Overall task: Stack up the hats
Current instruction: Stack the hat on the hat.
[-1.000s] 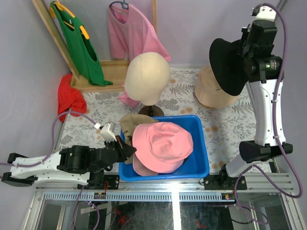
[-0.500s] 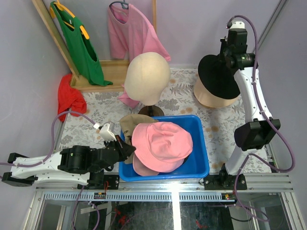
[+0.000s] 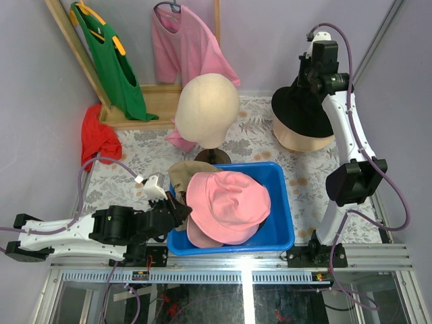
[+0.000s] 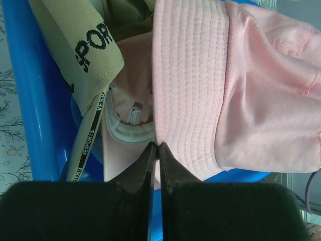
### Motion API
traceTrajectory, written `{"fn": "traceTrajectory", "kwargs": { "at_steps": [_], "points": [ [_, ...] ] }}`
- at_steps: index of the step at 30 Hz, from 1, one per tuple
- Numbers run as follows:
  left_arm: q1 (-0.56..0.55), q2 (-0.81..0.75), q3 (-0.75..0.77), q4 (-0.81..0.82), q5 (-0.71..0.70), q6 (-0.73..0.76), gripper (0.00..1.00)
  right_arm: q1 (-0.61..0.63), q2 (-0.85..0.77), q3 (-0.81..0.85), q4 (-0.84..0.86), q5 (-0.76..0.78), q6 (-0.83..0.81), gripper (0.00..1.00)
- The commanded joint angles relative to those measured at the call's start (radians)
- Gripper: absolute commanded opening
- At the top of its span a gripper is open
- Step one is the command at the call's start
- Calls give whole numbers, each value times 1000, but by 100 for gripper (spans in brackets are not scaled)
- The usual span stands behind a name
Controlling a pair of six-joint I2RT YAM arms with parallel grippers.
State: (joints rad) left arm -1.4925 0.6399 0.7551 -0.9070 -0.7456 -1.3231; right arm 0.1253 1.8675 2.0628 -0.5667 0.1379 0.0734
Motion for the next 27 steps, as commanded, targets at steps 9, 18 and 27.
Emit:
{"fn": "traceTrajectory", "kwargs": {
  "at_steps": [9, 18, 27],
  "points": [
    [-6, 9, -30, 78, -53, -8, 0, 98, -75, -26, 41, -12, -7, 0],
    [-6, 7, -32, 112, -26, 32, 0, 100, -143, -196, 27, 0, 8, 6],
    [-7, 15, -39, 158, -4, 69, 0, 99, -199, -277, 11, 11, 18, 58]
  ]
}}
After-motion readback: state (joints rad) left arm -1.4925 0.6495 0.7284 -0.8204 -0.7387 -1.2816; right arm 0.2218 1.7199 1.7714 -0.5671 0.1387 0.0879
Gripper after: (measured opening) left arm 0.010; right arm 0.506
